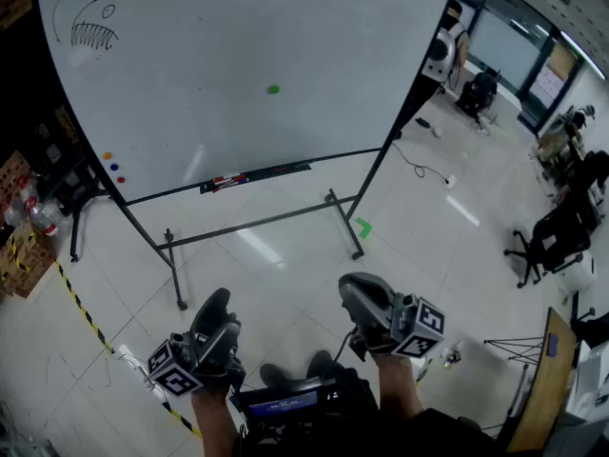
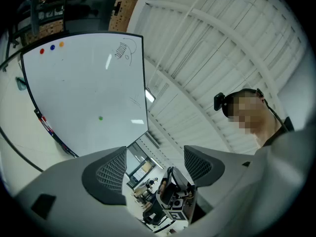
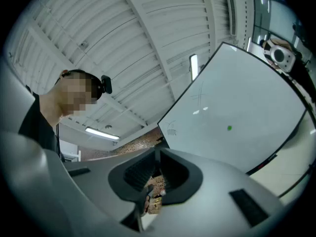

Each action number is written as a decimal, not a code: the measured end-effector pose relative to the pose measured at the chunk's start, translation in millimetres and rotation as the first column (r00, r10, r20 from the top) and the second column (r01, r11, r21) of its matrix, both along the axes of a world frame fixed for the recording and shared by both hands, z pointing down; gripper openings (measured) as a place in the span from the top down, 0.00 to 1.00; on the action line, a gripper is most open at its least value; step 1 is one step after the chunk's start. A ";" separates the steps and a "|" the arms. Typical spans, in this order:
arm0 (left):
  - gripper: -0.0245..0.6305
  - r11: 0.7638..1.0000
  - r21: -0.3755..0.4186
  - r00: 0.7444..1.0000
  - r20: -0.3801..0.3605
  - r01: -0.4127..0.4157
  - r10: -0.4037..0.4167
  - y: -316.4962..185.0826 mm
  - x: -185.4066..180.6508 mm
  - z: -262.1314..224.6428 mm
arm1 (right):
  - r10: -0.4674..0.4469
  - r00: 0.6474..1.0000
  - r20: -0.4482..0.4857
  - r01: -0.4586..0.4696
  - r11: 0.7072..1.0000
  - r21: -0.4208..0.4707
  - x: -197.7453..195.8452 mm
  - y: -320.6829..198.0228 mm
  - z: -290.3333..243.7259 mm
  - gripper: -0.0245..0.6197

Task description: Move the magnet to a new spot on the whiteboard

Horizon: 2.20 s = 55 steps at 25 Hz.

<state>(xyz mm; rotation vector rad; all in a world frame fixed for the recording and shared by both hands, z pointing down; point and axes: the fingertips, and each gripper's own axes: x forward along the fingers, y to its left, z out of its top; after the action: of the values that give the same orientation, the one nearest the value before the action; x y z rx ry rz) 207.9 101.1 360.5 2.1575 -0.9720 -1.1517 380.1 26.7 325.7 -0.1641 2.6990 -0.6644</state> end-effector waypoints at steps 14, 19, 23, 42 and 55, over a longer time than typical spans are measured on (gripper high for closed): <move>0.42 0.996 -0.037 0.996 0.049 0.075 -0.073 -26.3 -22.4 4.3 | -0.047 0.998 0.036 0.047 0.999 -0.014 -28.5 -45.4 6.1 0.89; 0.42 0.989 -0.020 0.985 0.099 0.147 -0.145 -62.0 -42.9 -9.3 | -0.094 0.991 0.098 0.093 0.996 0.015 -50.3 -93.7 1.1 0.89; 0.42 0.988 -0.025 0.985 0.093 0.151 -0.148 -102.0 -49.8 -13.5 | -0.101 0.991 0.091 0.097 0.994 0.049 -61.3 -137.9 -0.9 0.89; 0.42 0.985 -0.155 0.981 0.190 0.080 -0.050 -250.3 -9.9 -17.6 | 0.051 0.990 0.135 -0.051 0.999 -0.006 -12.4 -281.5 27.5 0.85; 0.42 0.997 -0.082 0.994 0.113 0.000 0.009 -313.1 -93.9 -10.4 | 0.183 0.975 -0.128 -0.173 0.981 0.091 -106.9 -327.3 42.9 0.72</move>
<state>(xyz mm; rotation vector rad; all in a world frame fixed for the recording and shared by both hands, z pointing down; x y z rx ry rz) 114.0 -212.0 350.1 2.1772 -1.0446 -0.9782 273.2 -300.6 368.6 -0.4404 2.7909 -0.5086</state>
